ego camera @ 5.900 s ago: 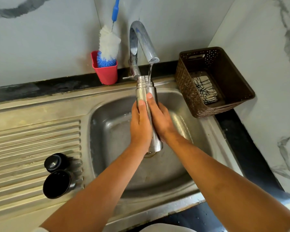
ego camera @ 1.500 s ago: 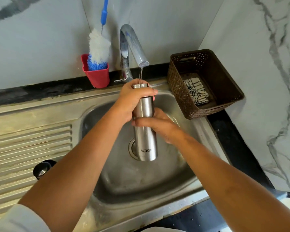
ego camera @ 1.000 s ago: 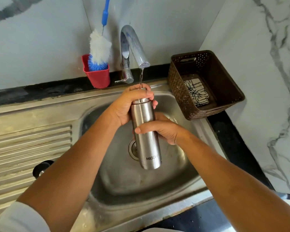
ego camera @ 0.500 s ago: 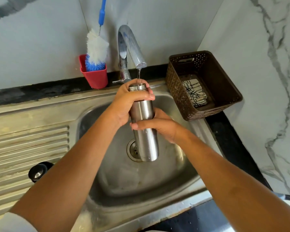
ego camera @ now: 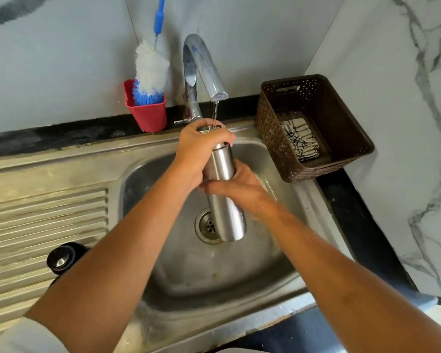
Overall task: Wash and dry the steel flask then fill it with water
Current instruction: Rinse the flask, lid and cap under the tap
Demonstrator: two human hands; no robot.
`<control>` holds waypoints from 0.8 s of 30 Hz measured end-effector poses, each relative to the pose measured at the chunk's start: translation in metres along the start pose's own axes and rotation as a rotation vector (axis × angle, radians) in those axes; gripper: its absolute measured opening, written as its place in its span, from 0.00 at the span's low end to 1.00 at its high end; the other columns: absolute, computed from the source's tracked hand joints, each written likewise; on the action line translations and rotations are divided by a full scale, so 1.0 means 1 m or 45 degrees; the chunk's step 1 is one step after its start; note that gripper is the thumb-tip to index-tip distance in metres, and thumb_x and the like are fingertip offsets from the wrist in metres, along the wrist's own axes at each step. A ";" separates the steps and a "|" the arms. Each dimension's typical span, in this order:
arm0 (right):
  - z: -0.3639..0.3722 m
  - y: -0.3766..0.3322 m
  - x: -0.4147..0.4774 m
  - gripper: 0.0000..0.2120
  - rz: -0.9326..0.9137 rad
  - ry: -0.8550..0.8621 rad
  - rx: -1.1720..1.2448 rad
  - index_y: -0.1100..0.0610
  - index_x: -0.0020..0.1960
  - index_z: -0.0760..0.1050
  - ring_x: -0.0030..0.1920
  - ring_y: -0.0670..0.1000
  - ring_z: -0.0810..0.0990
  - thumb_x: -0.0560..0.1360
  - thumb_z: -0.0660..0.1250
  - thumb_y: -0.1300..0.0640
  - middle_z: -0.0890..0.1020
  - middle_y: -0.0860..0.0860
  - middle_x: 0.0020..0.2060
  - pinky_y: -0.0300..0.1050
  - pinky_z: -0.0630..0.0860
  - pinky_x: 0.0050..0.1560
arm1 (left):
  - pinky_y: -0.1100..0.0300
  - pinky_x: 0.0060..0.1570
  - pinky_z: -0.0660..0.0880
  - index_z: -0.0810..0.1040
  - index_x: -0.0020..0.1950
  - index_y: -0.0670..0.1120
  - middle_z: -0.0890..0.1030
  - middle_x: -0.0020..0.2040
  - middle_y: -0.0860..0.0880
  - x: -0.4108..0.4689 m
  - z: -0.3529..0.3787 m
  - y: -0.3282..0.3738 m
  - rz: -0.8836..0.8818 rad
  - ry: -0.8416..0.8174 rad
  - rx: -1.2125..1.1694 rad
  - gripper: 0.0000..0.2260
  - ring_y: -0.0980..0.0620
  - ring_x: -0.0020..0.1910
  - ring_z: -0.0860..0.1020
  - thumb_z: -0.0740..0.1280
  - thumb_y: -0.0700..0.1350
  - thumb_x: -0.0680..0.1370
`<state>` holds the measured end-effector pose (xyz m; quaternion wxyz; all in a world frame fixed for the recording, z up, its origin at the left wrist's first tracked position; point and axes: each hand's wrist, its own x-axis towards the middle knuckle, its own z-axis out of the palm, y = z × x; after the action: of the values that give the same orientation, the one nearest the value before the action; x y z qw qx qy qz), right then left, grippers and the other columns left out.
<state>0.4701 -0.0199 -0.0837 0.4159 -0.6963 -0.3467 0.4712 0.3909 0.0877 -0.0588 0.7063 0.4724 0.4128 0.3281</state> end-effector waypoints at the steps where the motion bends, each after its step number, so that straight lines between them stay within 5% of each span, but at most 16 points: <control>1: -0.007 -0.002 -0.001 0.24 0.021 -0.143 0.089 0.54 0.58 0.80 0.48 0.52 0.86 0.65 0.82 0.57 0.87 0.52 0.47 0.56 0.84 0.58 | 0.54 0.43 0.80 0.80 0.41 0.46 0.83 0.36 0.44 0.003 -0.005 0.004 -0.021 -0.194 -0.086 0.09 0.45 0.38 0.82 0.76 0.36 0.66; 4: -0.016 -0.008 -0.005 0.21 0.161 -0.489 0.359 0.60 0.61 0.79 0.51 0.58 0.85 0.68 0.76 0.59 0.86 0.59 0.50 0.59 0.81 0.62 | 0.51 0.48 0.79 0.78 0.42 0.45 0.81 0.36 0.45 0.011 -0.018 0.007 -0.170 -0.668 -0.382 0.08 0.45 0.40 0.81 0.74 0.37 0.67; 7: -0.013 -0.010 -0.009 0.21 0.234 -0.615 0.506 0.63 0.62 0.77 0.50 0.62 0.84 0.70 0.73 0.59 0.84 0.63 0.50 0.56 0.82 0.56 | 0.52 0.48 0.81 0.76 0.44 0.46 0.78 0.38 0.48 0.011 -0.021 0.001 -0.309 -0.792 -0.618 0.10 0.47 0.41 0.80 0.75 0.39 0.68; 12: 0.007 -0.001 -0.001 0.21 0.121 -0.094 0.130 0.55 0.57 0.81 0.49 0.57 0.87 0.65 0.79 0.54 0.87 0.58 0.47 0.63 0.83 0.59 | 0.54 0.43 0.79 0.79 0.40 0.44 0.80 0.37 0.45 0.013 -0.011 -0.005 -0.201 -0.177 -0.157 0.07 0.46 0.37 0.83 0.75 0.42 0.74; 16: 0.014 -0.003 0.008 0.25 0.034 0.151 -0.176 0.48 0.54 0.79 0.42 0.47 0.86 0.60 0.81 0.47 0.87 0.47 0.42 0.51 0.84 0.46 | 0.53 0.41 0.78 0.75 0.37 0.49 0.79 0.32 0.54 0.016 0.001 -0.015 0.080 0.312 0.187 0.13 0.51 0.35 0.79 0.80 0.46 0.67; 19: -0.003 -0.009 0.005 0.21 0.110 -0.203 0.191 0.57 0.54 0.81 0.44 0.56 0.85 0.65 0.80 0.51 0.86 0.58 0.44 0.59 0.83 0.54 | 0.56 0.41 0.80 0.78 0.40 0.45 0.80 0.34 0.48 0.017 -0.003 -0.002 0.002 0.010 -0.019 0.09 0.49 0.35 0.81 0.76 0.40 0.65; 22: -0.014 -0.019 -0.001 0.31 0.257 -0.611 0.586 0.64 0.57 0.77 0.41 0.62 0.83 0.67 0.77 0.40 0.82 0.66 0.45 0.56 0.83 0.49 | 0.53 0.45 0.81 0.75 0.42 0.44 0.78 0.35 0.47 0.021 -0.014 0.013 -0.213 -0.472 -0.533 0.05 0.47 0.37 0.81 0.69 0.37 0.69; 24: -0.011 -0.028 -0.001 0.38 0.231 -0.655 0.720 0.65 0.56 0.77 0.38 0.62 0.82 0.72 0.68 0.28 0.80 0.67 0.43 0.53 0.83 0.44 | 0.52 0.49 0.78 0.74 0.43 0.44 0.78 0.37 0.48 0.024 -0.018 0.017 -0.219 -0.599 -0.705 0.06 0.48 0.39 0.80 0.69 0.40 0.69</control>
<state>0.4780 -0.0118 -0.0555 0.4473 -0.4412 -0.2333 0.7422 0.3848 0.1213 -0.0531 0.9078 0.2895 0.1729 0.2495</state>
